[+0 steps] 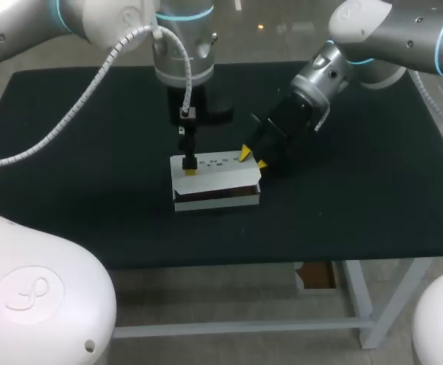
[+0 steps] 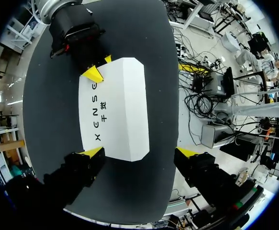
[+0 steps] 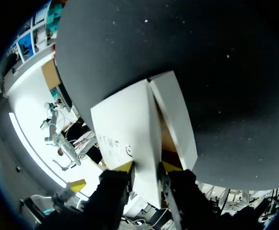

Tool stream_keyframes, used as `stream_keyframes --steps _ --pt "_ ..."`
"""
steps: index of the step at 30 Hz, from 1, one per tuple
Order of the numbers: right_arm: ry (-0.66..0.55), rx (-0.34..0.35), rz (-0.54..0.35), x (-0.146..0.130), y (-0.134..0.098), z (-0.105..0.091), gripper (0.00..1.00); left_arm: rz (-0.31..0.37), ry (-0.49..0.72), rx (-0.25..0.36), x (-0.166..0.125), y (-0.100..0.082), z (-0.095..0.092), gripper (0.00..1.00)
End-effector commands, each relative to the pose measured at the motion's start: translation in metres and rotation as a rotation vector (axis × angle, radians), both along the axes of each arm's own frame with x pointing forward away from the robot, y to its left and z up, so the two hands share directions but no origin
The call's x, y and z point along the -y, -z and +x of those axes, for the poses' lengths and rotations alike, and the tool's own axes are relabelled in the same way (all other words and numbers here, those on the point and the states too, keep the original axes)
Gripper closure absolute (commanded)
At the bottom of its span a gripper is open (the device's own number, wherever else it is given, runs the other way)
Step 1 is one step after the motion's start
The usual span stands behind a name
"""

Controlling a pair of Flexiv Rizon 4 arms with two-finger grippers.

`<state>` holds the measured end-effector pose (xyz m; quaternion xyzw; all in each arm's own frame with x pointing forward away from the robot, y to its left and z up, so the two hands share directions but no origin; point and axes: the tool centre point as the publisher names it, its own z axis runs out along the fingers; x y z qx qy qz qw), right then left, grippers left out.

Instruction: Assemble the packaging by folding the flat box into shape, placing the metal phone stand inside, and closing the box properly

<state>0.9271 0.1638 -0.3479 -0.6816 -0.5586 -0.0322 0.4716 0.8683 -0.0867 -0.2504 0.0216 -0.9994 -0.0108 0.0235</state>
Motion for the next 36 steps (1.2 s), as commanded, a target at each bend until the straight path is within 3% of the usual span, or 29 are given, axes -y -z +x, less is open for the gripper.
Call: stream_keyframes --steps 1,5,19,30,36 --pt "0.000 -0.001 0.000 -0.001 0.001 0.000 0.65 0.008 -0.001 0.003 0.002 -0.001 0.000 0.00" --pt "0.000 -0.001 0.000 -0.001 0.001 0.000 0.65 0.009 -0.038 0.016 0.004 0.004 0.003 0.00" --pt "0.000 -0.001 0.000 -0.001 0.001 0.000 0.65 -0.127 -0.113 0.085 0.010 0.026 -0.006 0.00" --pt "0.000 -0.001 0.000 -0.001 0.001 0.000 0.66 -0.110 -0.155 0.096 0.018 0.045 0.008 0.02" --pt "0.000 -0.001 0.000 -0.001 0.001 0.000 0.66 -0.119 -0.158 0.089 0.018 0.052 0.016 0.09"
